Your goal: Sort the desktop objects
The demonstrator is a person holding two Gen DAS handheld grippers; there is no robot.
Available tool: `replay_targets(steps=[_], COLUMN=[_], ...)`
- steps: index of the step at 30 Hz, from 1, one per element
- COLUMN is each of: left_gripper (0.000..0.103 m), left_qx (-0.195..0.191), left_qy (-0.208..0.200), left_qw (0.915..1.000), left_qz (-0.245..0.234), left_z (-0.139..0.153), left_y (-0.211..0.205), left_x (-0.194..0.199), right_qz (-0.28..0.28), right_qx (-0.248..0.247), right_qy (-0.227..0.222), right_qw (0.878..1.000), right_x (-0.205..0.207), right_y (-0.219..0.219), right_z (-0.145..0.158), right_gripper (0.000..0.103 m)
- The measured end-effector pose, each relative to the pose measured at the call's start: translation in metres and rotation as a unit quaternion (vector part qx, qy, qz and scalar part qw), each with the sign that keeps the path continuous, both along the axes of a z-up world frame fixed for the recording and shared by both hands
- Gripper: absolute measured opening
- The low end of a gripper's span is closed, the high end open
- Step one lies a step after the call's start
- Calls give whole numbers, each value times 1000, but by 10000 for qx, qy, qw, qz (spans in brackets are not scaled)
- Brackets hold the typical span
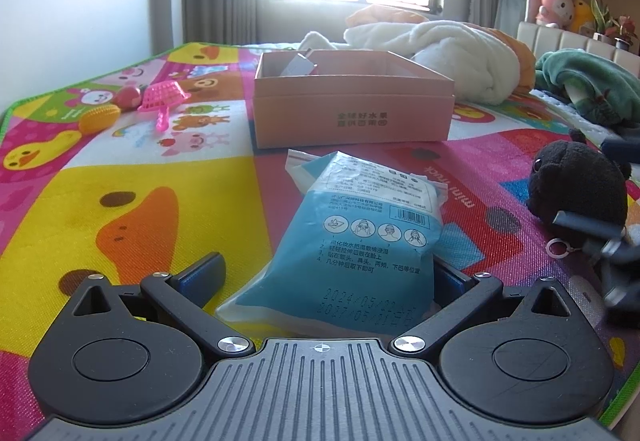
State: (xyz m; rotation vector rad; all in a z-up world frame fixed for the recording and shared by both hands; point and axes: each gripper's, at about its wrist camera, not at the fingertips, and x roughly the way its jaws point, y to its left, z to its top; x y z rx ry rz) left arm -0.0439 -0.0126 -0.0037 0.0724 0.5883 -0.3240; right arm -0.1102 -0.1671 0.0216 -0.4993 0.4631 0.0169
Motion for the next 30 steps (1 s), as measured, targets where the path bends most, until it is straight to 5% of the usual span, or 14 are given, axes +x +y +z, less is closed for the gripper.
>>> replay_targets(steps=[3,6,8,10,12,15,18,23,27,30], left_gripper=[103,103,103,103,103,103,103,103,103,103], left_qx=[-4,-11,-11,-11,-8,-4,-6,186,259,316], left_qy=[-3,-5,-6,-6,-8,-8,-8,45,489,830], left_qw=[10000,10000,10000,10000,10000,10000,10000,9998,9984,9960], left_qz=[-1,0,2,2,2,2,4,29,63,111], left_z=[0,0,0,0,0,0,0,2,12,18], left_y=[0,0,0,0,0,0,0,-4,-6,-8], left_x=[0,0,0,0,0,0,0,2,15,22], right_qz=[-144,-394,-522,-665,-576,-246,-350,-647,-580,-496], right_qx=[-470,-833,-565,81,1311,3246,4030,3863,3165,2956], right_qy=[-40,-36,71,199,391,916,1322,1176,828,773], right_qw=[9988,9957,9970,9976,9889,9411,9049,9126,9432,9509], right_x=[5,11,17,20,20,24,36,29,24,20], right_y=[1,-5,-14,-24,-39,-62,-75,-81,-68,-63], right_z=[-15,-25,-20,-4,18,38,29,15,19,22], right_gripper=[79,67,63,62,62,62,62,66,69,71])
